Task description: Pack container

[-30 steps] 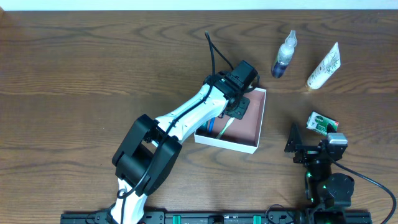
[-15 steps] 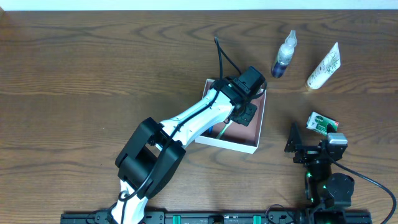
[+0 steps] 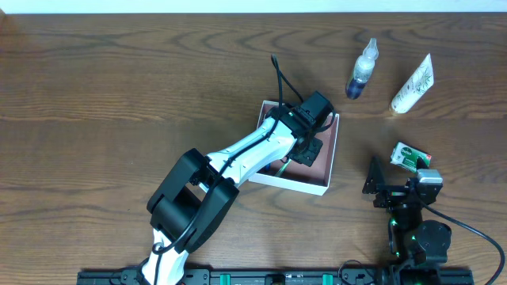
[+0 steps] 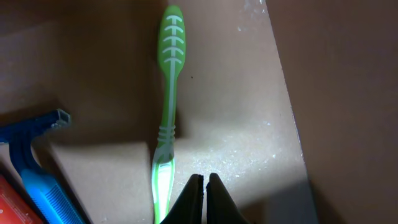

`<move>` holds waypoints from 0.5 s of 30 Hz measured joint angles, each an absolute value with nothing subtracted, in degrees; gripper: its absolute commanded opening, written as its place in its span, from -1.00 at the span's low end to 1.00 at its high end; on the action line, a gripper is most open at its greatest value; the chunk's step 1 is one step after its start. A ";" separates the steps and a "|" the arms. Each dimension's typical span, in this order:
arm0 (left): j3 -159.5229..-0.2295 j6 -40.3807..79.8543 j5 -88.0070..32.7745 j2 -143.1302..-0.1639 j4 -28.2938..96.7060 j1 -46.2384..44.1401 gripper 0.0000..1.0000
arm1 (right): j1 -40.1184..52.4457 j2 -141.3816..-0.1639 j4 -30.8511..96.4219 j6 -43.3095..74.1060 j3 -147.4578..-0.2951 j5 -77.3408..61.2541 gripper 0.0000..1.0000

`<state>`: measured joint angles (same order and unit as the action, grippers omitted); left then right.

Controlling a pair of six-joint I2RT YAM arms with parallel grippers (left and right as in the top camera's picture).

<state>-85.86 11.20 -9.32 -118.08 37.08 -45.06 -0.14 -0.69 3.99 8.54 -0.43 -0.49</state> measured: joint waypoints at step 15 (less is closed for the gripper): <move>-85.84 12.21 -9.52 -119.04 35.88 -45.08 -0.88 | -0.14 -0.69 3.99 8.54 -0.43 -0.49 0.98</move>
